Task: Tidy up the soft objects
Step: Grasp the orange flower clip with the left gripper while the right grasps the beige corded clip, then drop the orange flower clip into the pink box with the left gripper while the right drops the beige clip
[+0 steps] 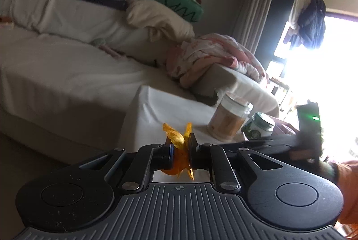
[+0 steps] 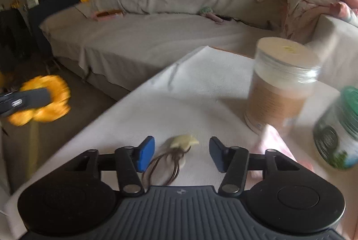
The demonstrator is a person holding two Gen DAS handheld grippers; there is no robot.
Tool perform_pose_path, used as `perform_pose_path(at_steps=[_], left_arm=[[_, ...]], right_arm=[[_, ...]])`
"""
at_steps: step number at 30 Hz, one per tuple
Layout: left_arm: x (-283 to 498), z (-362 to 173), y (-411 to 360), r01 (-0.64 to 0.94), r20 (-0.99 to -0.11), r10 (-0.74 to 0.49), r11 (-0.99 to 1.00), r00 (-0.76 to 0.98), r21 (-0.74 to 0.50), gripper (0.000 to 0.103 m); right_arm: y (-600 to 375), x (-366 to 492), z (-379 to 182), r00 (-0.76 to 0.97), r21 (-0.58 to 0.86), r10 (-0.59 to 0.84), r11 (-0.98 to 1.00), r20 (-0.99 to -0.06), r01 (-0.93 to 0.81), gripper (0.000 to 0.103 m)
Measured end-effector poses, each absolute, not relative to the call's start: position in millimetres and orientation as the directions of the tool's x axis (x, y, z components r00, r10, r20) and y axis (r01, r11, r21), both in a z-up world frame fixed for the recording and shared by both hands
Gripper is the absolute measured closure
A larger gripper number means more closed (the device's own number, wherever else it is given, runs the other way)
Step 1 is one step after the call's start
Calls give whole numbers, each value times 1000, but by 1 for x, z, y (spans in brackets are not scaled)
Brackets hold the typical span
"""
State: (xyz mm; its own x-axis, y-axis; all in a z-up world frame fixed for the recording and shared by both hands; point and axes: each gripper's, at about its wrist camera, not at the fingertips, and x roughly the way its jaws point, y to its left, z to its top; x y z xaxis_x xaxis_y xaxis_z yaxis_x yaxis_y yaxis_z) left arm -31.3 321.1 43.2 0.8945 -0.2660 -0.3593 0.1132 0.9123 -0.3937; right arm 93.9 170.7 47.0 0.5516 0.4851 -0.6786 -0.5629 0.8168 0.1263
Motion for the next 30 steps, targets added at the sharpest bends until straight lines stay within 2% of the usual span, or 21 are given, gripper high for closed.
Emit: perform_pose_path(at_steps=[1,3,8,13,17,22,27,30], left_arm=[[-36,39,324,116,-360,-273,908,892,-401,88],[-38,34,325,118,-369,-281,906,886,-407,88],[-46,30,314,149,-381,-324,895,866,-421,88],[-47,35,273,276,-389,-460,853,798,-442,88],[-37,52,216,410,-387,-567,811,727,-418,87],[4,87,132,537,-390,-642,766,659,-353,87],[62,141,34,653,-349,-692,718,632,-242,86],[107,157,-26,679,-377,-681,716,627,-164,83]], right_arm=[[175,95,45,546,118,484,812,-684,-572,57],[178,93,45,560,75,473,805,-680,-589,72],[153,61,73,595,73,529,781,-605,-620,73],[78,2,113,633,89,569,776,-525,-624,73],[3,-42,128,736,43,471,854,-486,-519,73],[-92,-92,128,854,14,288,950,-432,-313,73],[-166,-105,116,896,70,148,989,-418,-131,73],[-190,-96,107,905,107,111,992,-411,-73,73]])
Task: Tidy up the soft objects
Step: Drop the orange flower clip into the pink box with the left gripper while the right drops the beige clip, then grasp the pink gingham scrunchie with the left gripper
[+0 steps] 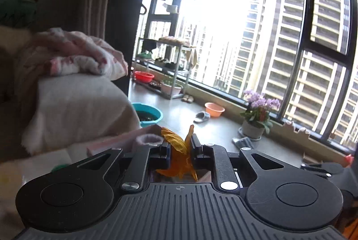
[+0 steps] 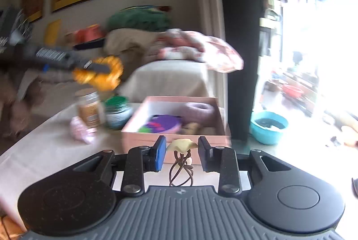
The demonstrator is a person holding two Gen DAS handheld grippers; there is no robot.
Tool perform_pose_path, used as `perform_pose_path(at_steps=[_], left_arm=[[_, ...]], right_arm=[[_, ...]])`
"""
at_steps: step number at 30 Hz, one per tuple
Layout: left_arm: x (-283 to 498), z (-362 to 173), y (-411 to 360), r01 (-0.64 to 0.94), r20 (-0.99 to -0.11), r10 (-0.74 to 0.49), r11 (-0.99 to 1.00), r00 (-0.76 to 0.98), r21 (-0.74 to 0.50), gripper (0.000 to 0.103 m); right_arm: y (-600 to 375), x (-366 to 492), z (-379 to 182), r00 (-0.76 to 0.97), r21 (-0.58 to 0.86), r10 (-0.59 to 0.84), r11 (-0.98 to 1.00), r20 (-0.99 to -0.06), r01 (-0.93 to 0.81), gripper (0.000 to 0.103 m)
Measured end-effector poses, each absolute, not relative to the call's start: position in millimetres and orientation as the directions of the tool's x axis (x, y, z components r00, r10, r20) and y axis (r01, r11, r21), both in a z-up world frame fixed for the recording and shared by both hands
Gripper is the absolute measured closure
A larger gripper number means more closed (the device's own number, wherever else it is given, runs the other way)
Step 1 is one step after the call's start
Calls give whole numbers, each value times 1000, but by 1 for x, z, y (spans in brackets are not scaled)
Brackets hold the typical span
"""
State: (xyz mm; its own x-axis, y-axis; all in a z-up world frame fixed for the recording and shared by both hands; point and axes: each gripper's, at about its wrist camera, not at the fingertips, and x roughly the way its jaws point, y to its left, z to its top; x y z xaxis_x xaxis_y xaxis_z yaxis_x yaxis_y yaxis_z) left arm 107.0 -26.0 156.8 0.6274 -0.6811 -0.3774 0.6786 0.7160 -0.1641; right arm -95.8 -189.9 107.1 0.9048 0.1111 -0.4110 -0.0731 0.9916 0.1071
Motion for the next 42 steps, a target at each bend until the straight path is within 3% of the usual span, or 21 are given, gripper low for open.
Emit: perform_pose_path(at_steps=[7,9,11,13,17,21,22,23,24,27,31,38,42], left_arm=[[203,93,-98,517,-645,-443,852,623,-84,79],[207,75,-92,523,-674,-442,847,592,-95,79],[205,71,-76,553,-636,-537,809,554,-201,79],[199,81,-55,543,-531,-617,780,581,-312,79],[186,101,-13,468,-396,-569,821,721,-328,79],[164,107,12,422,-393,-501,864,771,-274,79],[156,106,18,408,-401,-485,873,777,-266,79],[145,103,28,392,-411,-468,883,783,-258,79],[136,100,40,373,-417,-447,893,791,-250,79],[105,91,77,294,-445,-378,923,812,-247,79],[75,65,126,157,-528,-269,956,806,-248,79],[33,41,172,-53,-604,63,998,795,35,79],[30,57,196,-141,-558,255,961,790,240,78]], right_arm=[[-217,-78,90,902,153,94,988,-420,-32,73],[-218,-78,86,897,147,93,989,-432,-31,73],[-220,-72,81,890,141,92,989,-446,-32,73],[-220,-63,80,889,142,91,989,-449,-30,72],[-217,-31,98,904,188,144,979,-402,-73,73],[-219,34,139,907,278,220,953,-359,-121,70],[-220,52,148,897,300,247,944,-367,-137,65],[-221,67,156,887,312,257,940,-384,-137,50],[-222,76,163,889,313,241,942,-390,-118,45],[-219,77,170,906,264,170,962,-387,-68,44],[-206,57,147,879,262,192,962,-436,-80,39],[-143,5,82,792,172,246,969,-559,-180,38],[-106,-16,56,731,165,318,947,-603,-276,39]])
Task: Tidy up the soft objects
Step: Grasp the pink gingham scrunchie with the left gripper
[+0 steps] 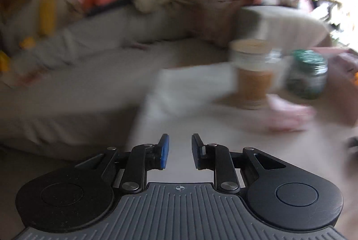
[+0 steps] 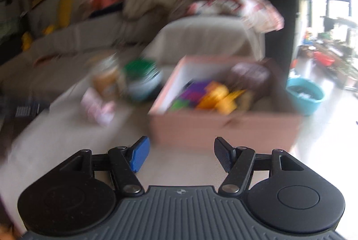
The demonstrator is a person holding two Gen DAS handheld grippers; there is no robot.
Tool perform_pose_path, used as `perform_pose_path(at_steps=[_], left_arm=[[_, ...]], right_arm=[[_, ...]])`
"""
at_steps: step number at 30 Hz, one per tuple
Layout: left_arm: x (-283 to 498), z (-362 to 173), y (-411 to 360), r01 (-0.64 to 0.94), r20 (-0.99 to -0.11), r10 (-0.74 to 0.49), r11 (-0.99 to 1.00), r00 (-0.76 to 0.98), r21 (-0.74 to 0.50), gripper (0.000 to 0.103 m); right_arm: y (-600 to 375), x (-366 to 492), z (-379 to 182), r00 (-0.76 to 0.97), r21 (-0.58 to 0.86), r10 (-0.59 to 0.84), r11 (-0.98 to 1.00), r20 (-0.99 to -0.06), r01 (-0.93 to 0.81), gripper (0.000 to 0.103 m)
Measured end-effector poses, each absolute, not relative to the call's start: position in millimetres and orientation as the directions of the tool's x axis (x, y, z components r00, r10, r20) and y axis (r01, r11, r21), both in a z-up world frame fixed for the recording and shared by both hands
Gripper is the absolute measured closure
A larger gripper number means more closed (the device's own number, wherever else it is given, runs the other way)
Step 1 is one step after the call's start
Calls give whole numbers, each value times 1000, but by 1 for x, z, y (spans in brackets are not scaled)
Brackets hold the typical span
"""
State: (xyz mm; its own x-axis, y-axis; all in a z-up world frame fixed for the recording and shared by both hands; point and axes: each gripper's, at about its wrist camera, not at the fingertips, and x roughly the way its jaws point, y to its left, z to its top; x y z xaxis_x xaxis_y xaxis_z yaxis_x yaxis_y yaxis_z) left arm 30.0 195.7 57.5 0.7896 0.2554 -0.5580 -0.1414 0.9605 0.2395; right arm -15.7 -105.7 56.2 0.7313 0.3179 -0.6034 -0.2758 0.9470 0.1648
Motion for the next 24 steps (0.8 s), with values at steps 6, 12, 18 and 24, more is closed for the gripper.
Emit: perform_pose_path(at_steps=[6,12,18,24], left_arm=[[22,94,236,-265,-474,391,912,789,312,79],[18,101,247,-63,-574,-27,989,819,-136,79],[55,71,191,90,-564,-246,953,788,-291,79],[108,31,161,22,-561,-249,925,790,-379,79]], right_arm=[[-59,-19,52,705,105,362,919,-609,-381,39],[-28,-6,71,692,108,419,889,-588,-446,39],[-42,-22,62,722,62,359,913,-592,-404,39],[-81,-44,52,801,30,252,959,-543,-281,39]])
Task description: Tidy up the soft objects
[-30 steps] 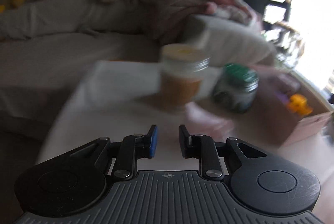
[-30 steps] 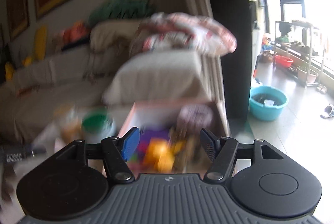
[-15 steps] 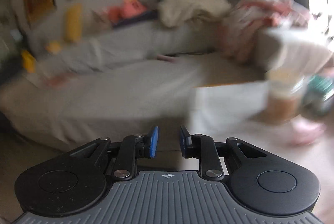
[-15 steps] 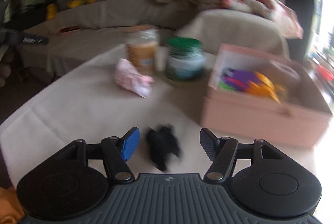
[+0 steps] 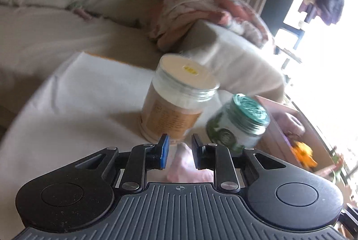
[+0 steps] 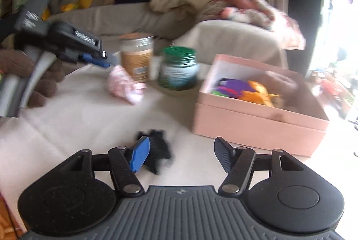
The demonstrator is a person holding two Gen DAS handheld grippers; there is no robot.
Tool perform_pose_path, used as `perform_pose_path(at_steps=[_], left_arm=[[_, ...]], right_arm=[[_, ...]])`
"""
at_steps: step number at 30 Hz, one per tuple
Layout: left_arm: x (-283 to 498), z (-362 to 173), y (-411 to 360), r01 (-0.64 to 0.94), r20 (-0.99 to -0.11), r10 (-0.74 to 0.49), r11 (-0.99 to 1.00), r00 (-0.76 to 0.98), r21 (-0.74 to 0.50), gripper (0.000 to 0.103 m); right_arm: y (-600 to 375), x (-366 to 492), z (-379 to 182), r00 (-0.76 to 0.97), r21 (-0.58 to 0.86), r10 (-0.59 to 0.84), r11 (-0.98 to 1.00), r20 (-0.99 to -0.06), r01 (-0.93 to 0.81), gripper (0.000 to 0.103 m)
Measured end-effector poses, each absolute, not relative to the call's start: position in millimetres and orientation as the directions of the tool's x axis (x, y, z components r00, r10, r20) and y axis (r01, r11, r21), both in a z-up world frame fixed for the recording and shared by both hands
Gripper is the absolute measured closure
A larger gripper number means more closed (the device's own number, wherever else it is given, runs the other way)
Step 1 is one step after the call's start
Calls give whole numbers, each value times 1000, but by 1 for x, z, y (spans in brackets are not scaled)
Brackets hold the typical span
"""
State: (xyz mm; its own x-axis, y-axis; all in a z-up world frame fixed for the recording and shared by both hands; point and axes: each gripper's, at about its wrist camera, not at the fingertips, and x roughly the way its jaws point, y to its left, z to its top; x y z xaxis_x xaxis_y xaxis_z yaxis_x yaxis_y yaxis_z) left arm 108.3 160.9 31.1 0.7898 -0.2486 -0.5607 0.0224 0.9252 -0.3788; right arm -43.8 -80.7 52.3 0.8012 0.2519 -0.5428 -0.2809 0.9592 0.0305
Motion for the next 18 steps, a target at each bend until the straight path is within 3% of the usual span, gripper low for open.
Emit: perform_pose_path(at_steps=[4,7,12,18], left_arm=[[111,16,151,107,-583,-367,896,725,-432,79],[94,17,134,228,-604,-429,895,671,-383,79],[58,16,109,325,-664,-400,914,632,-241,79],[36,14,94,330,-685,-332,934,648,-140,78]], right_arm=[[-110,-38,42,810,106,205,979,-550,-176,38],[-125,-28,32,782,188,216,974,-585,-128,38],[-134,-23,28,774,247,245,962,-584,-117,38],[-131,-25,27,775,239,242,964,-584,-120,38]])
